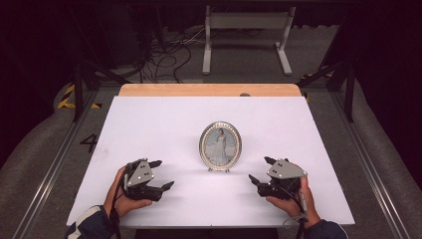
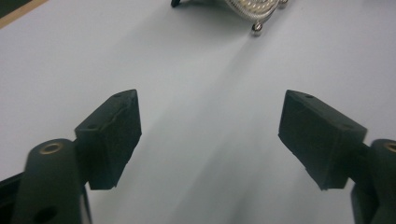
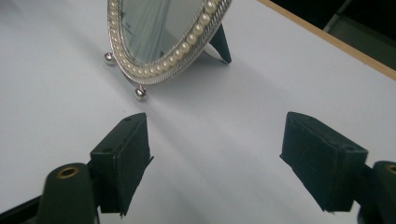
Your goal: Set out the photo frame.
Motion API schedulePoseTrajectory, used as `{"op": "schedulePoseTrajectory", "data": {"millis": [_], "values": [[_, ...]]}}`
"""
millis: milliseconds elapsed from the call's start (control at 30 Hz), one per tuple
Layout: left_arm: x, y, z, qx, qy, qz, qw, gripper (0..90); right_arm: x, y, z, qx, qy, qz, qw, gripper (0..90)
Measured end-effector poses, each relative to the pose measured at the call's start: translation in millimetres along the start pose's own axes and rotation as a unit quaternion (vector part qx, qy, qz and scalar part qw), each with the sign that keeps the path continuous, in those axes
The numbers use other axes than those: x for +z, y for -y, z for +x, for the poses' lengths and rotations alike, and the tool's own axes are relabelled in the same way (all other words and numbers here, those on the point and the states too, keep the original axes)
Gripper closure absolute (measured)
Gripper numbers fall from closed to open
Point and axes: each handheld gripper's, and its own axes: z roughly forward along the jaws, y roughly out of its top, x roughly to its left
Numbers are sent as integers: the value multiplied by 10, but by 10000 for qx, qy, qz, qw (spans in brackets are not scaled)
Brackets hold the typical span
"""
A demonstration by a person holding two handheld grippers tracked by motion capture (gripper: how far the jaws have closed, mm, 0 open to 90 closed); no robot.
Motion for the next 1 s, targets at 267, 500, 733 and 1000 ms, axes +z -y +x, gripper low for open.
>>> {"op": "schedulePoseTrajectory", "data": {"millis": [267,500,733,1000], "values": [[-142,161,91,-264,-220,26,9994,113,-73,176,-65,167,87,55,9998,194],[-242,292,176,-481,-310,81,9983,66,-84,272,-163,377,180,44,9991,178],[-287,319,220,-511,-381,36,9980,47,-83,267,-150,335,247,26,9991,165],[-292,333,244,-500,-435,106,9977,50,-91,241,-141,365,290,-17,9989,160]]}}
